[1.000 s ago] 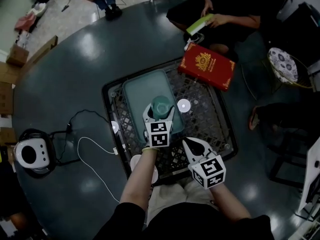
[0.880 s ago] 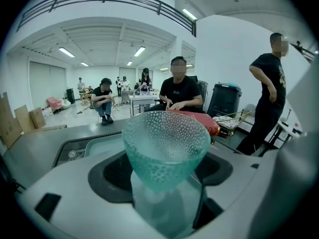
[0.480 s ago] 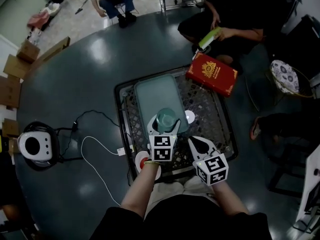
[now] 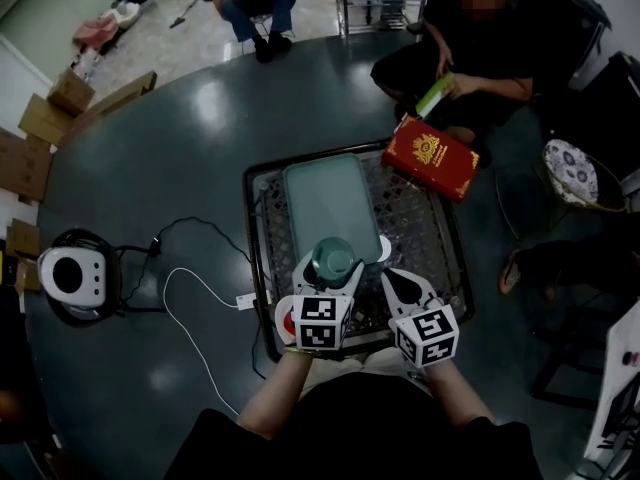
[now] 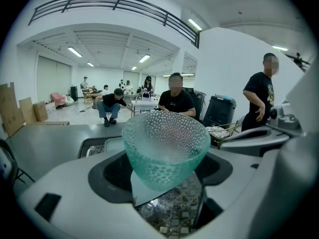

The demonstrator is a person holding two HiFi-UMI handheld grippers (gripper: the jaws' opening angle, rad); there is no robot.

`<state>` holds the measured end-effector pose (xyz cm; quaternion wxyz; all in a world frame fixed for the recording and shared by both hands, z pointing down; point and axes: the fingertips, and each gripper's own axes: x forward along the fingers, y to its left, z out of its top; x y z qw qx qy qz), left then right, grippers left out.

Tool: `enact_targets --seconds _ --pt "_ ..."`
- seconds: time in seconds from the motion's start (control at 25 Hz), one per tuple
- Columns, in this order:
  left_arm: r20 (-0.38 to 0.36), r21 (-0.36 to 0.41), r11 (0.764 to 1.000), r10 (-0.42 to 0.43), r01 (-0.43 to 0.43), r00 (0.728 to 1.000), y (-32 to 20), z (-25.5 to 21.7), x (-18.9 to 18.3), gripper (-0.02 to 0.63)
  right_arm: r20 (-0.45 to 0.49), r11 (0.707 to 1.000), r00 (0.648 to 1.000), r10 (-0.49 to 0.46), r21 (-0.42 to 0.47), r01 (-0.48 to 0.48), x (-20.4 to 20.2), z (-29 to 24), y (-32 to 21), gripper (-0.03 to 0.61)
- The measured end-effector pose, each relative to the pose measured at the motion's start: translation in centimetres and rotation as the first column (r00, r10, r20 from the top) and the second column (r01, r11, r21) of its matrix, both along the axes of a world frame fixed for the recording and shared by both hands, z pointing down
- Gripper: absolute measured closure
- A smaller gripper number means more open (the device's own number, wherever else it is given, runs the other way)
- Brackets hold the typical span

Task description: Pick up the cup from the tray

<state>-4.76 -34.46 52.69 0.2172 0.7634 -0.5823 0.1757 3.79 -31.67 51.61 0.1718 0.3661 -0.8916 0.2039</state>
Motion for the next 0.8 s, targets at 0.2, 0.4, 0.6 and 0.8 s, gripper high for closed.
enact_targets --seconds 0.2,0.4,0.6,0.8 --pt "0.002 0.023 1.000 0.005 -0.005 1.000 2.4 -1.7 -0.3 0.241 -0.004 1.000 1.000 -0.011 0.021 0.011 -0.3 -0.6 0.6 0.569" --pt "-0.006 0.051 0.999 0.000 0.001 1.000 3.5 -3.3 -0.8 0.241 -0.011 0.999 1.000 -0.026 0.039 0.026 -0.9 -1.1 1.2 0.569" --pt "-0.010 0.064 0.998 0.001 -0.001 1.000 4.1 -4.1 -0.8 0.241 -0.008 0.998 0.999 -0.032 0.049 0.033 -1.3 -1.3 1.6 0.569" --pt "-0.010 0.072 0.997 0.005 -0.004 1.000 4.2 -4.5 -0.7 0.241 -0.010 0.998 1.000 -0.028 0.056 0.029 -1.3 -1.6 1.7 0.571"
